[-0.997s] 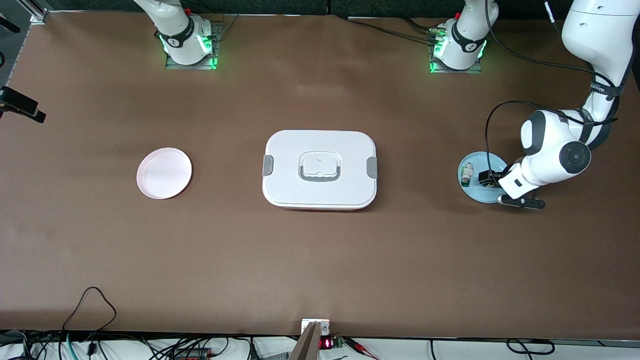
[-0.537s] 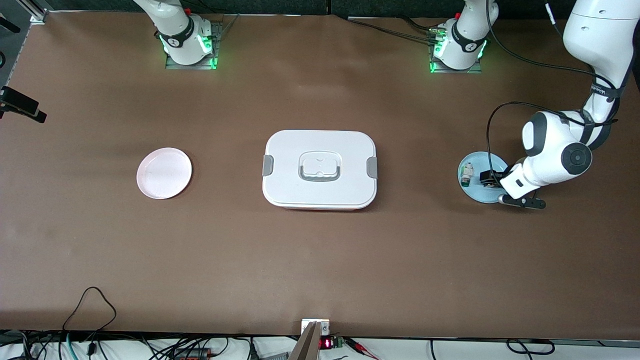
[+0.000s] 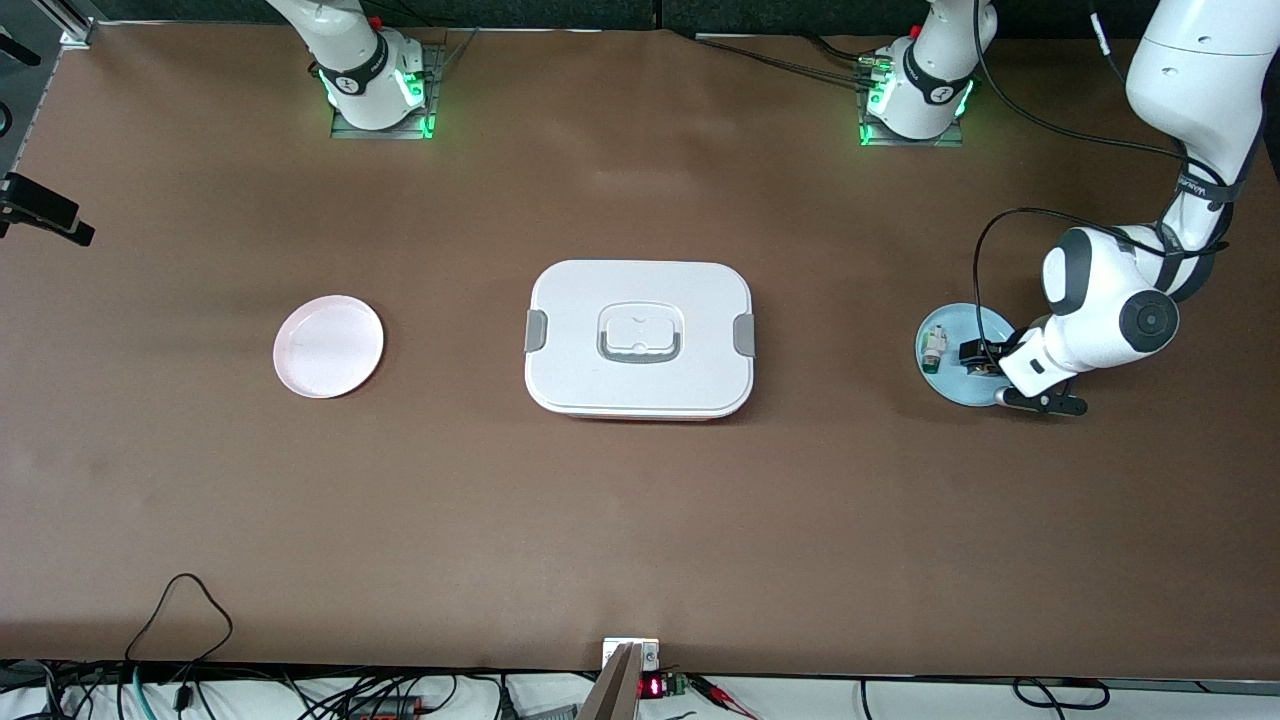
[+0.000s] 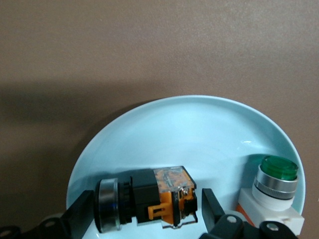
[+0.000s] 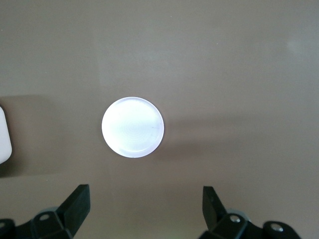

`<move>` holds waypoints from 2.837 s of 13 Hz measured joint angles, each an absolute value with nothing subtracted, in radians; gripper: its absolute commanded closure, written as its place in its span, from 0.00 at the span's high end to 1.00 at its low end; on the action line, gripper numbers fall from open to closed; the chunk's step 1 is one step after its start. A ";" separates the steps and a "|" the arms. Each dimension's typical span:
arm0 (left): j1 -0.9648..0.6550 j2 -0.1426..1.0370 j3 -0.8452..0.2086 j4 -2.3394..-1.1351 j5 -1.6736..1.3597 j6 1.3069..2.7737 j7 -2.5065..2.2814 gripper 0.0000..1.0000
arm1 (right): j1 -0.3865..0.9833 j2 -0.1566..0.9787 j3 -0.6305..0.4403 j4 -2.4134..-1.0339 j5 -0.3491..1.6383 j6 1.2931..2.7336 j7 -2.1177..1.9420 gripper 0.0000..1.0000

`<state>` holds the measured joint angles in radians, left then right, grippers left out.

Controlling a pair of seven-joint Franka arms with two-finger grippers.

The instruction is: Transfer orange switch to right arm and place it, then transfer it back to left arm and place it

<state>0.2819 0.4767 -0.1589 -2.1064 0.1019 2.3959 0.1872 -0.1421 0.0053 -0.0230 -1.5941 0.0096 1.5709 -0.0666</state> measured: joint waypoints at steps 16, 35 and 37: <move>0.279 0.359 -0.339 -1.832 -0.070 1.613 0.114 0.00 | -0.142 0.005 -0.022 -1.580 0.010 1.571 -0.067 1.00; 0.059 0.339 -0.541 -1.461 -1.184 1.559 -1.345 0.02 | -0.071 0.106 -0.032 -1.553 0.237 1.531 -0.069 1.00; -0.013 0.352 -0.541 -1.461 -1.248 1.705 -1.388 0.02 | -0.085 0.107 -0.038 -1.553 0.353 1.498 -0.077 1.00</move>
<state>-0.0133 0.3519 -0.5409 -1.4608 -1.2478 1.7051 -1.3880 -0.0849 0.1070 -0.0376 -1.5533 0.3529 1.4979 -0.0773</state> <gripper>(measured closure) 0.256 0.000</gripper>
